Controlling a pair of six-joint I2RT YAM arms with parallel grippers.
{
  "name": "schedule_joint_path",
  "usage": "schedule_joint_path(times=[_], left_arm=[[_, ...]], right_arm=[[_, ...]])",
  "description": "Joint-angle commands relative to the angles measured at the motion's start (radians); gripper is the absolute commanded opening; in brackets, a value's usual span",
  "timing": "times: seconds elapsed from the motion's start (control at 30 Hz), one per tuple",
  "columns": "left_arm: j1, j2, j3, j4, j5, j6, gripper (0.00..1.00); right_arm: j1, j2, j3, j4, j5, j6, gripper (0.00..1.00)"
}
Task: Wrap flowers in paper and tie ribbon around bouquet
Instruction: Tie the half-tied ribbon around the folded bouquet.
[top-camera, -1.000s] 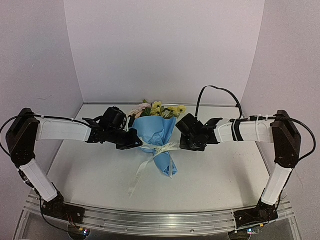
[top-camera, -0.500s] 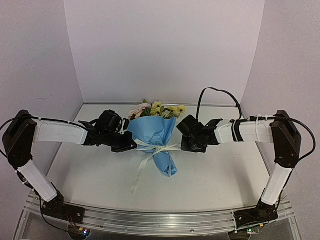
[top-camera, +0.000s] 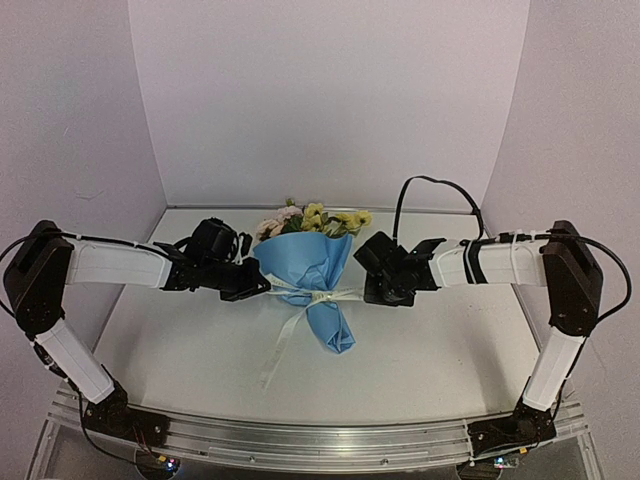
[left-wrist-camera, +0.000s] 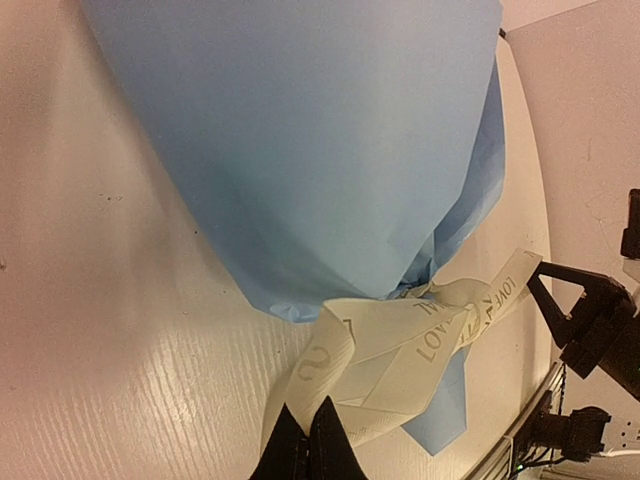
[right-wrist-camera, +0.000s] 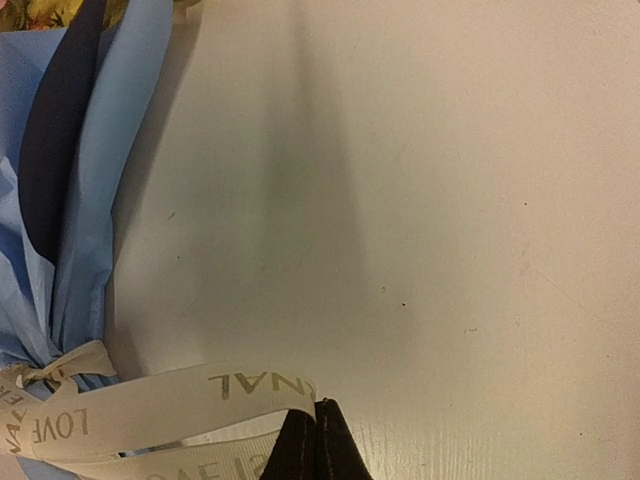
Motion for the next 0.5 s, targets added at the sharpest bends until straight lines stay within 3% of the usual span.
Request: schedule_joint_path(times=[0.0,0.4,0.47], left_arm=[[0.02,-0.049,-0.021,0.038,0.019,-0.017,0.0],[0.025,-0.032,0.002,0.08,0.075,0.003,0.0],[0.025,-0.034,-0.001,0.079,0.081,0.007,0.04]], right_arm=[[0.004,-0.003,-0.021,-0.027,0.042,-0.004,0.0],[0.039,0.005,0.026,-0.028,0.047,-0.036,0.0],[0.047,0.006,0.032,-0.027,0.05,-0.044,0.0]])
